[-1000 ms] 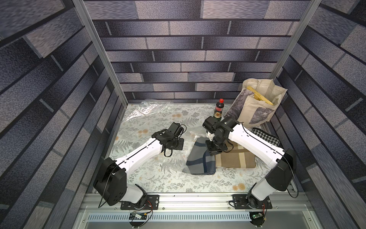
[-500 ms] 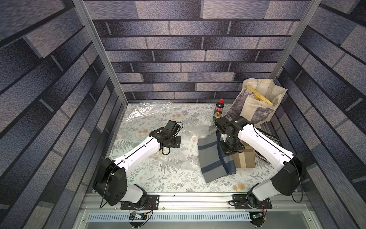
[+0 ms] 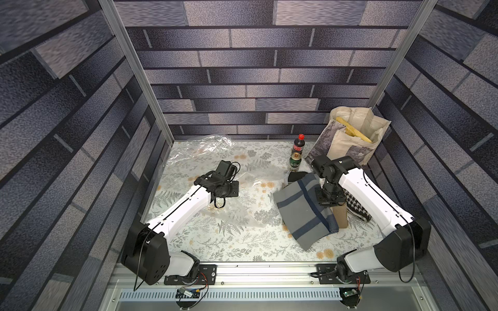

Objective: Take the scarf out of the vacuum bag
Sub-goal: Place the scarf at the center of the board, then place the vacuum bag at the center of the board.

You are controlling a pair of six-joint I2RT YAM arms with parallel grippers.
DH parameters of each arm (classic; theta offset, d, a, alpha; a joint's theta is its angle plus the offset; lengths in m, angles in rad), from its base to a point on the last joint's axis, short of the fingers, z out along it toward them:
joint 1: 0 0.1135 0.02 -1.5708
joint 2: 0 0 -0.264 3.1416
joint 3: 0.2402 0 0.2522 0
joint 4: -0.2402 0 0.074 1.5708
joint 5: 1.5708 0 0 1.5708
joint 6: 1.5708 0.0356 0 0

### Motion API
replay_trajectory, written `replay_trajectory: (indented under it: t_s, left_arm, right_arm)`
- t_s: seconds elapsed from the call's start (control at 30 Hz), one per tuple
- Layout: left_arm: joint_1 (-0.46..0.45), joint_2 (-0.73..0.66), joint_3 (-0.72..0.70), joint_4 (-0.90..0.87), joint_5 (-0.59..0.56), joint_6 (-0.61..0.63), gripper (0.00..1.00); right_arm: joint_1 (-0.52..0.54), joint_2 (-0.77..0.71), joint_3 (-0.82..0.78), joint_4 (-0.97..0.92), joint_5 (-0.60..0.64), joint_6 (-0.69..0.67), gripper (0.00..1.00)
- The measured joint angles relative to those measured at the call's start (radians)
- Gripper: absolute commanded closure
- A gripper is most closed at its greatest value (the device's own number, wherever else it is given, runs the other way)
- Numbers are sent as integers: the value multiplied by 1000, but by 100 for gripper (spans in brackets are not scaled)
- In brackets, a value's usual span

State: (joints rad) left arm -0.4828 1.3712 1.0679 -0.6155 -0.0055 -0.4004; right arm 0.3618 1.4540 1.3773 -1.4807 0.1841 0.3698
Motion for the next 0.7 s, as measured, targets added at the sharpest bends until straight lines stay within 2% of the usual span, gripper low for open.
replay_trajectory:
  t_s: [0.4, 0.7]
  left_arm:
    - [0, -3, 0, -2, 1, 0, 100]
    - [0, -3, 0, -2, 1, 0, 100]
  right_arm:
    - [-194, -42, -141, 24, 58, 22, 100]
    - [-298, 23, -171, 98, 93, 22, 100]
